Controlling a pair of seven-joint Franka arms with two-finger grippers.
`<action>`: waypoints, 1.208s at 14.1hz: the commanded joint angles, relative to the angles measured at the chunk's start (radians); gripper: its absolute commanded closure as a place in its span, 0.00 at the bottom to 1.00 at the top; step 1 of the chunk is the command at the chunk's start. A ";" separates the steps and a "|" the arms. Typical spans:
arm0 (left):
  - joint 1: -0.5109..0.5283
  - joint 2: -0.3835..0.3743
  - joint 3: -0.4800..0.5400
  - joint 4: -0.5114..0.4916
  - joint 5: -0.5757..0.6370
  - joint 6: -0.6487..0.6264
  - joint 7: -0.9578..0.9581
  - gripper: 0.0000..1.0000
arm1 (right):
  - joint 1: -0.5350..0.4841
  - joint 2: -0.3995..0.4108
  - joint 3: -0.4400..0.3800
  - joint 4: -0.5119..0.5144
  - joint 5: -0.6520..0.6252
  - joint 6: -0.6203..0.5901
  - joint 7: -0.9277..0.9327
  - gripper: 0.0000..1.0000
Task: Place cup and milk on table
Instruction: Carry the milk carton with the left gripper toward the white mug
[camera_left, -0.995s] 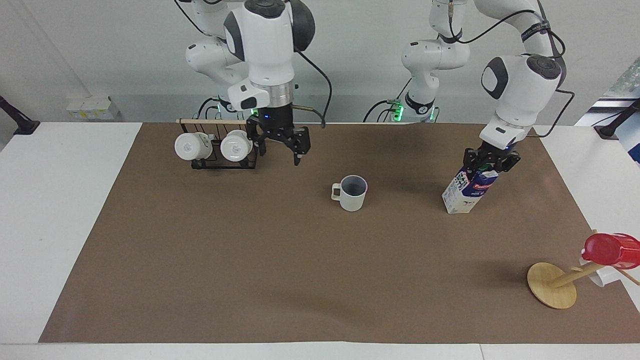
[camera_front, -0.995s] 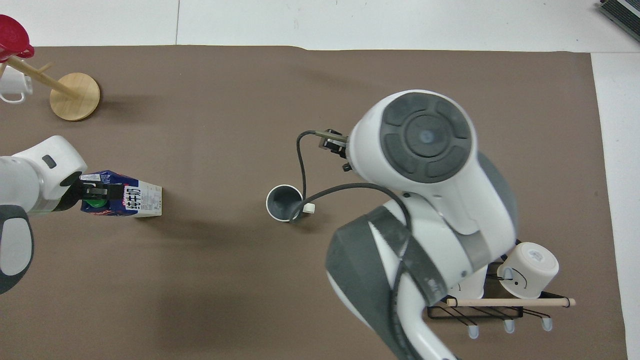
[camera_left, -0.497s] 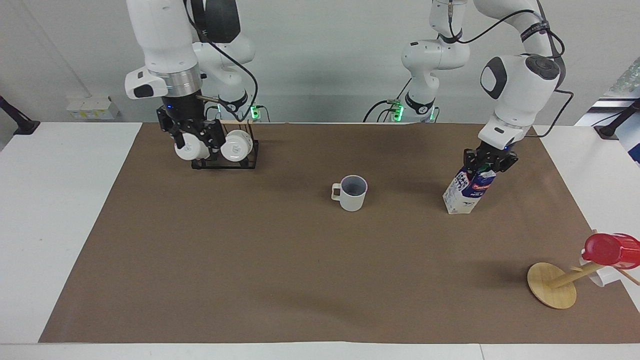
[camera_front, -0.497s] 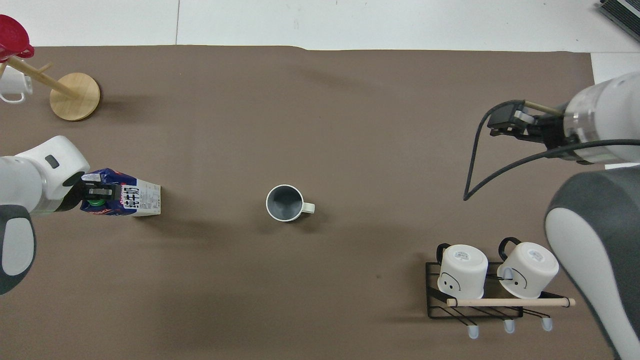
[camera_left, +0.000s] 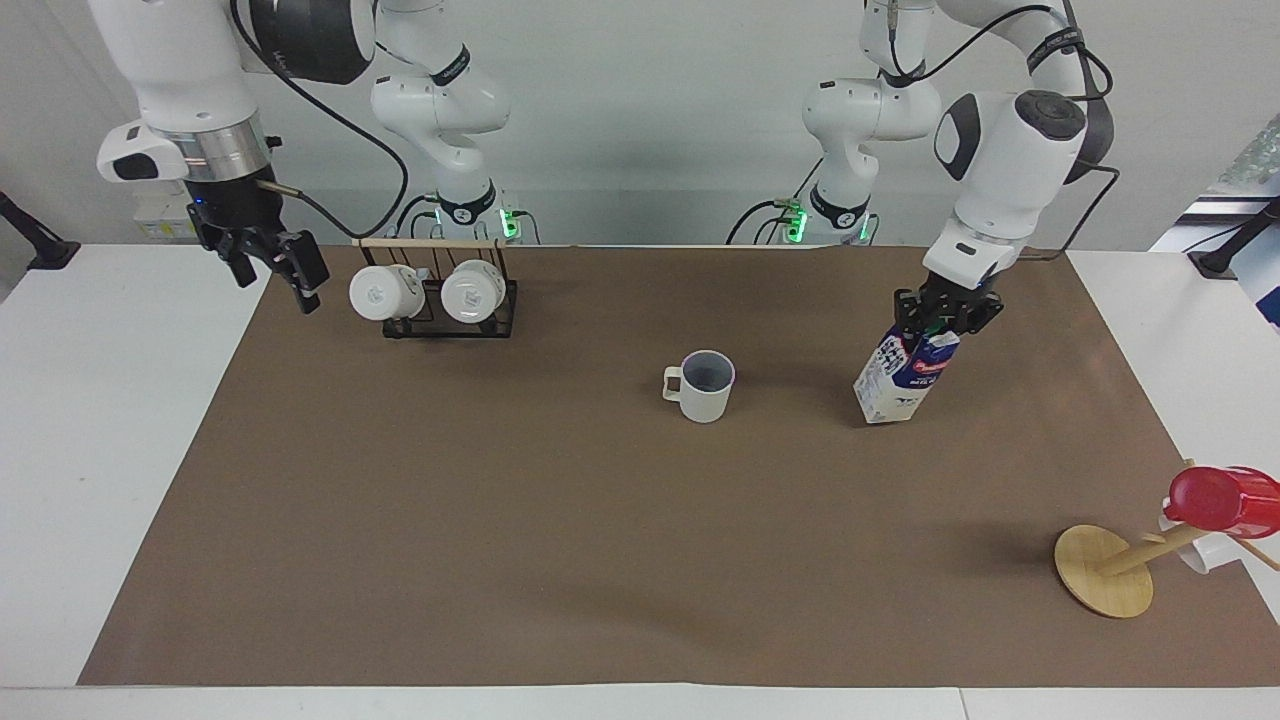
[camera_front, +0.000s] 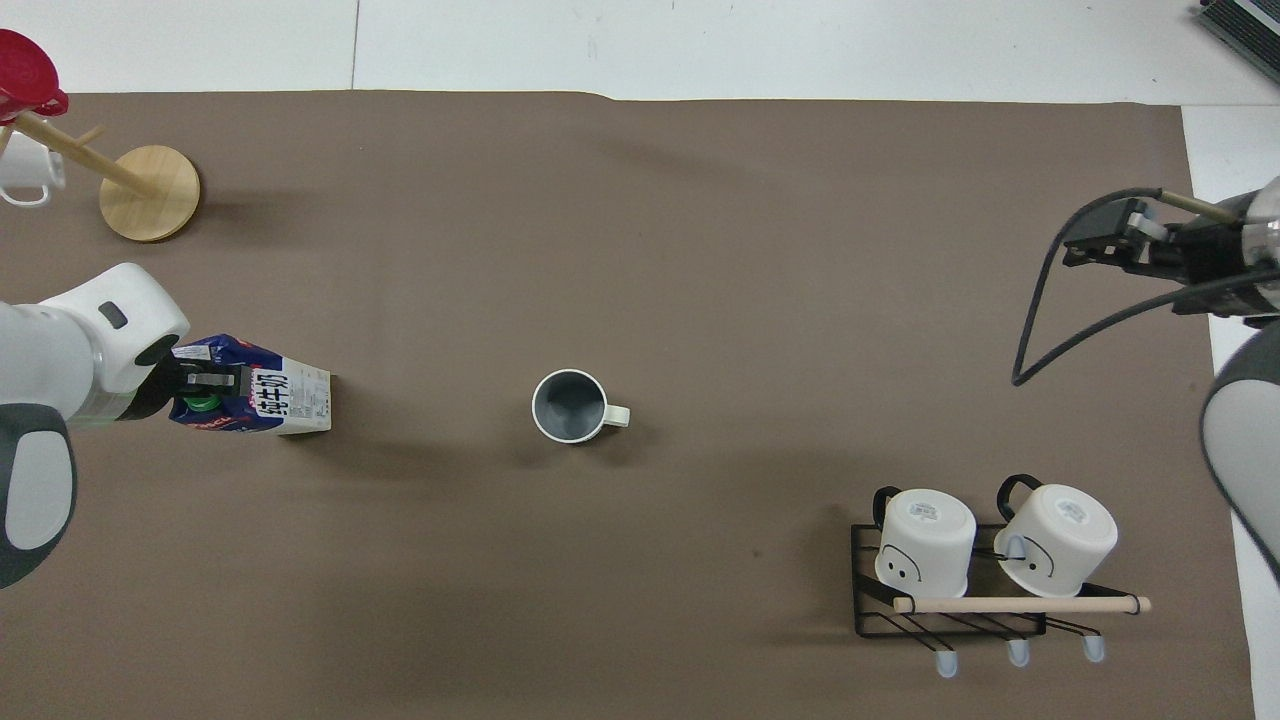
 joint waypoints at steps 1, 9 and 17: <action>-0.102 0.019 0.010 0.043 0.011 -0.037 -0.141 0.55 | -0.021 0.006 0.013 0.074 0.004 -0.090 -0.056 0.00; -0.246 0.030 0.010 0.034 0.014 -0.017 -0.294 0.55 | -0.001 0.004 0.026 0.151 0.012 -0.209 -0.099 0.00; -0.246 0.064 0.010 0.029 0.023 0.017 -0.295 0.55 | -0.001 -0.002 0.026 0.147 0.024 -0.218 -0.090 0.00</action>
